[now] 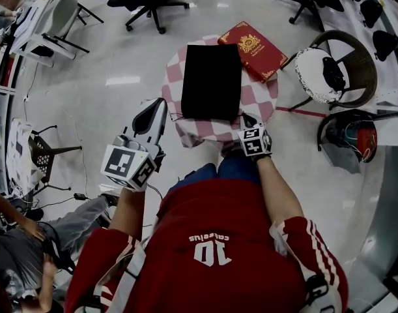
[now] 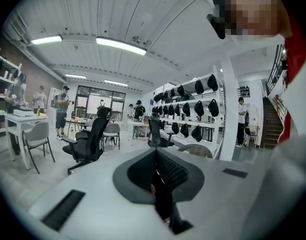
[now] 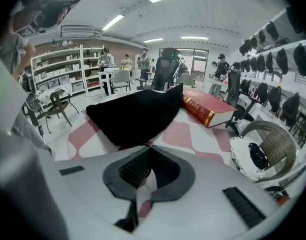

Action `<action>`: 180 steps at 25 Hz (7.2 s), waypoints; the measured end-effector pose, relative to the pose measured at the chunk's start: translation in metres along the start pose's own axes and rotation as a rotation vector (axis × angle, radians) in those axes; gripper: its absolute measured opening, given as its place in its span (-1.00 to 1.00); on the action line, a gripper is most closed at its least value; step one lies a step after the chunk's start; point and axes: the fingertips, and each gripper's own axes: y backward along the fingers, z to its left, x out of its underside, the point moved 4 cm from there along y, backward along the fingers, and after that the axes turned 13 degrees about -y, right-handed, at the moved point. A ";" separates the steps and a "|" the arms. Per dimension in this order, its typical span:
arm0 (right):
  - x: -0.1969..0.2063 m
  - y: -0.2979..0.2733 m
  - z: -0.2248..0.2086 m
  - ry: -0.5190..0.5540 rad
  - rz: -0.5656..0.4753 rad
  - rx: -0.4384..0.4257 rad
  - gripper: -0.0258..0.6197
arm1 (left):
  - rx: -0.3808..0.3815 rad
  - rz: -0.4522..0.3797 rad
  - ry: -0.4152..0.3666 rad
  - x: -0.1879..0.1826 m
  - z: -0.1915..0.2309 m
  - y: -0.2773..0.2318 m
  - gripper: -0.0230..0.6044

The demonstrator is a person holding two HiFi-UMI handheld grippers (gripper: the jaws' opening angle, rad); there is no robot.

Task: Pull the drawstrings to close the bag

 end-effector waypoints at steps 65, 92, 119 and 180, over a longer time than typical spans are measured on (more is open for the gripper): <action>-0.337 0.162 0.042 -0.145 -0.389 -0.190 -0.87 | 0.366 0.165 0.020 0.061 -0.070 -0.035 -0.33; -0.363 0.224 0.028 -0.203 -0.501 -0.147 -0.87 | 0.529 0.179 0.084 0.099 -0.134 -0.139 -0.72; -0.363 0.244 0.024 -0.214 -0.537 -0.174 -0.87 | 0.431 0.174 0.122 0.100 -0.099 -0.129 -0.75; -0.302 0.297 -0.066 -0.289 -0.632 0.172 -0.87 | -0.321 0.062 -0.088 -0.092 0.116 -0.016 -0.90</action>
